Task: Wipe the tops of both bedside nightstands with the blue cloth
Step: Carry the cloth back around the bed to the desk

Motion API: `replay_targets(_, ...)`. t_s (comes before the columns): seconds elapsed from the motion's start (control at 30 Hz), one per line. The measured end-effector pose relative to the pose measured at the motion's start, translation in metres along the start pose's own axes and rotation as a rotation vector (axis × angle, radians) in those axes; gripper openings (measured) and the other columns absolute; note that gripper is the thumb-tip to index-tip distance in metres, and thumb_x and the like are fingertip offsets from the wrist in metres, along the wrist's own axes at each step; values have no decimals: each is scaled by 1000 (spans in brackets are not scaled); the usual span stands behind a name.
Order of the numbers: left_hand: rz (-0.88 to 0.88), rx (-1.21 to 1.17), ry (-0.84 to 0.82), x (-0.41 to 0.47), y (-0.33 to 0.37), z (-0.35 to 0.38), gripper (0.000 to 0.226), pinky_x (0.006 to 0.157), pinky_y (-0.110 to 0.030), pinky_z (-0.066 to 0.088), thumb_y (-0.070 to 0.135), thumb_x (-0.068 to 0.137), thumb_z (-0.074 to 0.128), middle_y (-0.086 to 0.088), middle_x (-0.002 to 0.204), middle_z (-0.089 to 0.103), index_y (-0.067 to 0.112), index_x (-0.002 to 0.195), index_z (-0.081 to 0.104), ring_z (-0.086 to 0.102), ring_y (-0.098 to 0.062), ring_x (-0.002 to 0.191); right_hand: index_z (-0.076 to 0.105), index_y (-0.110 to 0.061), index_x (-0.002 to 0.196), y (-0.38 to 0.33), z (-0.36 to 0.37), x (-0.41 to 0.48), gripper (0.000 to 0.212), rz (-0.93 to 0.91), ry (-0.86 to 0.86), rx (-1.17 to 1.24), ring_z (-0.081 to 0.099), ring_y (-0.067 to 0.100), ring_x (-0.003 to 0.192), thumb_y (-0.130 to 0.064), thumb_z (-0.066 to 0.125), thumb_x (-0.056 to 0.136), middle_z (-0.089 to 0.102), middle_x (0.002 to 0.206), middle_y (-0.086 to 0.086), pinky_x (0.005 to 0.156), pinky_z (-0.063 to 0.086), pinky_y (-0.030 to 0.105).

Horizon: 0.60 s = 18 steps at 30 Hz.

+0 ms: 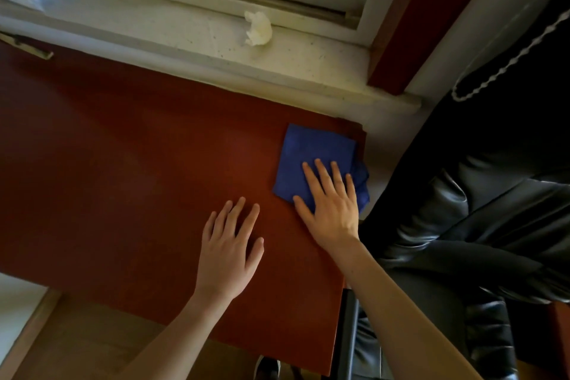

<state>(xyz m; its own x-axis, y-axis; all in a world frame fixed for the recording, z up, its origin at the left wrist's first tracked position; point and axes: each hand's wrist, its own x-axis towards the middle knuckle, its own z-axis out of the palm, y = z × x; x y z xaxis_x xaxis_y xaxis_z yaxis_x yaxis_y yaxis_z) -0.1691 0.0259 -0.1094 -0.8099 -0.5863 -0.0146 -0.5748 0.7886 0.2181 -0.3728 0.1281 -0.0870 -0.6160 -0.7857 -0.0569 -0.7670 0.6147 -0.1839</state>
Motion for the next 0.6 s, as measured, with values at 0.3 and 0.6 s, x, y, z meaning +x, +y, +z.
replay_targets(0.3,1,-2,23,0,-1,5,58,119,-43,14,50,96,33,-2,156,32,30,150,29,22,-22,146,19,-34,154,18,3,63,67,0,56,-41,13,24,151,-64,21,95,24,162,-4,122,8,46)
replay_targets(0.6,-1,51,-134,1,4,-11,60,119,-47,11,49,98,24,-5,160,23,27,153,20,17,-26,148,23,-28,154,6,-68,44,61,39,-95,321,14,22,150,-45,43,99,21,162,-1,119,23,41)
